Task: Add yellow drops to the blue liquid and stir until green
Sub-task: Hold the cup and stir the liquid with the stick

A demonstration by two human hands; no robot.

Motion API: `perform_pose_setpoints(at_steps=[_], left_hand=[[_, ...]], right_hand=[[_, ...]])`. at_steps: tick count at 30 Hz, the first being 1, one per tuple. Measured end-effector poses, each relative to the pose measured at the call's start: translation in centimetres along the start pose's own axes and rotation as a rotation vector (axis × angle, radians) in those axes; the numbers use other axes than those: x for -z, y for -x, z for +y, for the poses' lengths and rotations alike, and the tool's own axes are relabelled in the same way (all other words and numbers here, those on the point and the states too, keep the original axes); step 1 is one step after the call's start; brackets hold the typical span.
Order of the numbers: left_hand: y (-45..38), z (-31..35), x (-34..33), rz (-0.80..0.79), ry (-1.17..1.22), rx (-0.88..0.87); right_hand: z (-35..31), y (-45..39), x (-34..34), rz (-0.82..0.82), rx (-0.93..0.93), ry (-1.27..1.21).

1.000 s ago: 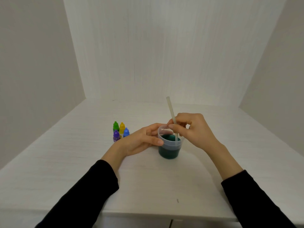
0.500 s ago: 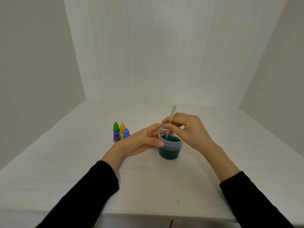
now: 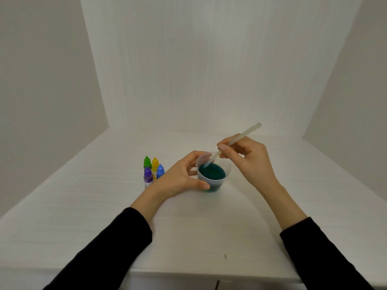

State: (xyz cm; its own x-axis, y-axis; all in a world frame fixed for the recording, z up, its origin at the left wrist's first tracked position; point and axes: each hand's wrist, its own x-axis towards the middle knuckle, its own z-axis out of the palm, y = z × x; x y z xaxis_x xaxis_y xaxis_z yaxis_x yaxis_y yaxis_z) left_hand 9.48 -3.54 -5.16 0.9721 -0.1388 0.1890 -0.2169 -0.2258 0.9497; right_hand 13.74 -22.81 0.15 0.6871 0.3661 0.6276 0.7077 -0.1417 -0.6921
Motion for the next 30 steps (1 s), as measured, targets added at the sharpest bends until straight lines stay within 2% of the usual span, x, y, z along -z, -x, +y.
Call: perform_pose_setpoints(at_steps=[8, 12, 19, 30], left_hand=[[0.13, -0.21, 0.10, 0.110, -0.100, -0.106], [0.13, -0.21, 0.14, 0.149, -0.132, -0.164], [0.19, -0.14, 0.14, 0.174, -0.161, -0.188], [0.28, -0.12, -0.14, 0.135, -0.165, -0.185]], right_hand=[[0.15, 0.09, 0.27, 0.006, 0.104, 0.045], [0.27, 0.03, 0.41, -0.009, 0.161, 0.187], [0.62, 0.01, 0.63, -0.084, 0.154, 0.453], [-0.18, 0.67, -0.06, -0.177, 0.139, 0.131]])
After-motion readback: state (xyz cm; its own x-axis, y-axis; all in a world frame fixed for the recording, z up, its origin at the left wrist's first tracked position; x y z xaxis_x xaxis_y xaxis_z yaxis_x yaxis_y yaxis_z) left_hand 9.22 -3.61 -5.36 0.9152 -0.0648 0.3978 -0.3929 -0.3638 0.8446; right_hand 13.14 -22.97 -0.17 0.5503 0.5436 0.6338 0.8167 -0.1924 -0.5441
